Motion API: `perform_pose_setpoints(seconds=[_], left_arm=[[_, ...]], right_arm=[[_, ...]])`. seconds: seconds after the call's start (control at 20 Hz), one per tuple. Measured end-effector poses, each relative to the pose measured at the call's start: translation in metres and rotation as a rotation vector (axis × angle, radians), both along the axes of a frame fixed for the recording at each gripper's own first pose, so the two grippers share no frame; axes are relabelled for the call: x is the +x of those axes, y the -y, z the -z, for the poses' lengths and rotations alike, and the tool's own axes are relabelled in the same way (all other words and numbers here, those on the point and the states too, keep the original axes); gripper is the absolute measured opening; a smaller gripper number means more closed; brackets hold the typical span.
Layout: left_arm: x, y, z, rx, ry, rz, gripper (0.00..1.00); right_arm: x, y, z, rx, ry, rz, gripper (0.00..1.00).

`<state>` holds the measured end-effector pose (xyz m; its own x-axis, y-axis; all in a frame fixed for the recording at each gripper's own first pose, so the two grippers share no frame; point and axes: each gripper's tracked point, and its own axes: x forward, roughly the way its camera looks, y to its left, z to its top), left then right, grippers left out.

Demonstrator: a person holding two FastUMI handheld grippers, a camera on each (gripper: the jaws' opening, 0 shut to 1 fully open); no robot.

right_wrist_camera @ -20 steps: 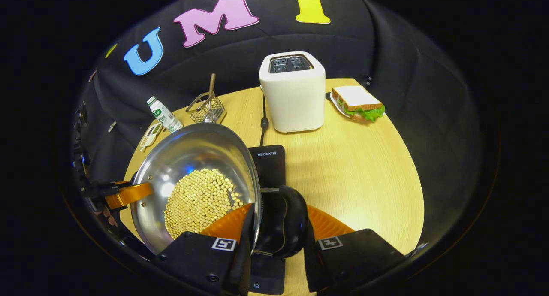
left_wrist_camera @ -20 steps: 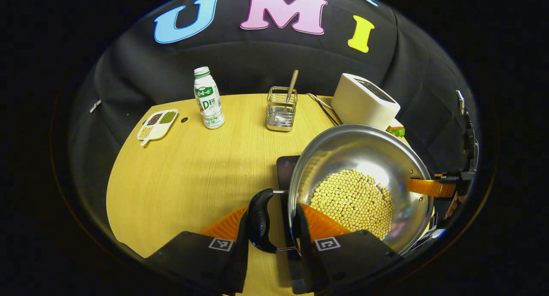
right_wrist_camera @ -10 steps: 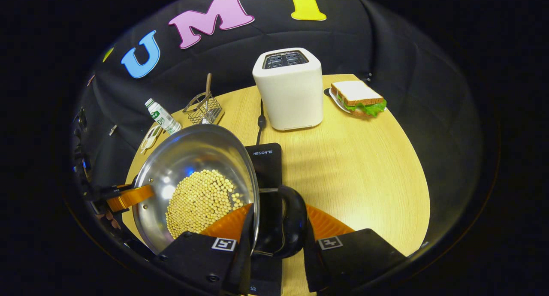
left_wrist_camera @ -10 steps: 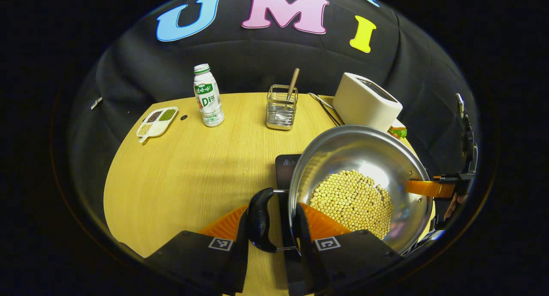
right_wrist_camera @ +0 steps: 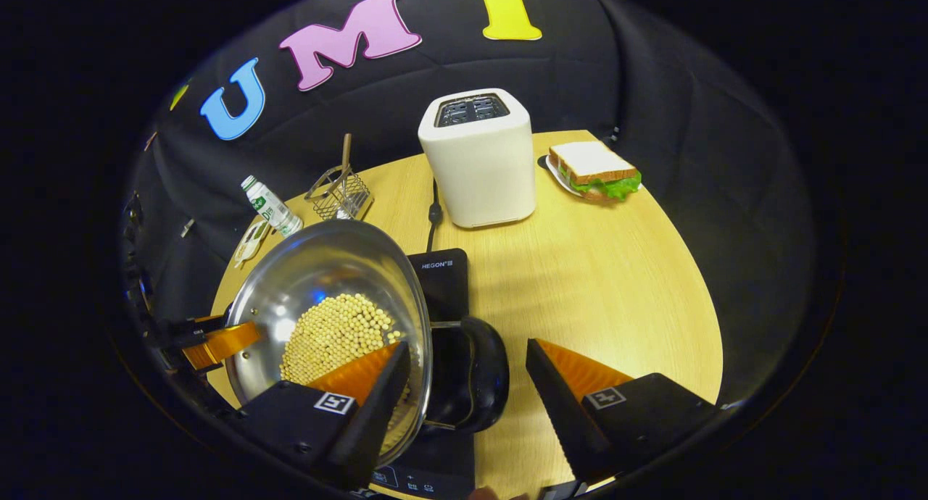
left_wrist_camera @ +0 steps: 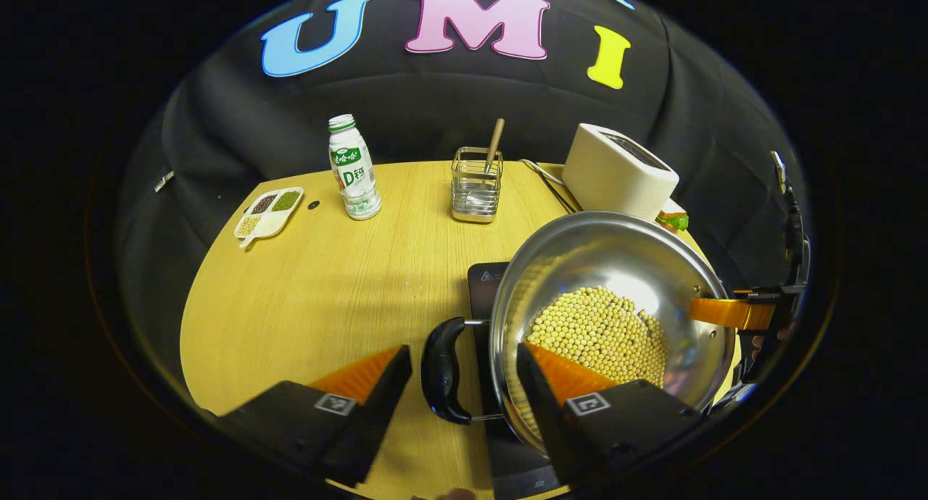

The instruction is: First push the handle of the pot to place it horizontally, then grasp the pot with both hands and set it on the induction cooktop.

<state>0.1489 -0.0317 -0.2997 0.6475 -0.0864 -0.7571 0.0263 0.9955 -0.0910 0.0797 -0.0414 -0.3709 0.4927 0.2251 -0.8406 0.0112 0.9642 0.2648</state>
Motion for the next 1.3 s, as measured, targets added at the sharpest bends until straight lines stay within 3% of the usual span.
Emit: perform_pose_setpoints(seconds=[0.05,0.15,0.35,0.7,1.3], left_arm=[[-0.001,-0.001,-0.002,0.001,0.003,-0.006,0.97],[-0.003,-0.002,-0.007,0.005,0.018,-0.017,0.98],[-0.008,0.002,-0.026,-0.02,0.072,-0.006,0.96],[-0.025,0.001,-0.078,-0.027,0.196,-0.004,0.96],[-0.065,-0.019,-0.214,-0.065,0.539,0.017,0.95]], right_arm=[[0.0,0.002,-0.002,-0.007,0.004,0.006,0.99],[0.0,0.004,-0.008,-0.012,0.021,0.016,0.99],[-0.003,0.006,-0.033,-0.014,0.075,0.042,0.99],[-0.009,0.003,-0.111,-0.062,0.272,0.068,0.99],[-0.039,-0.011,-0.256,-0.148,0.613,0.107,0.99]])
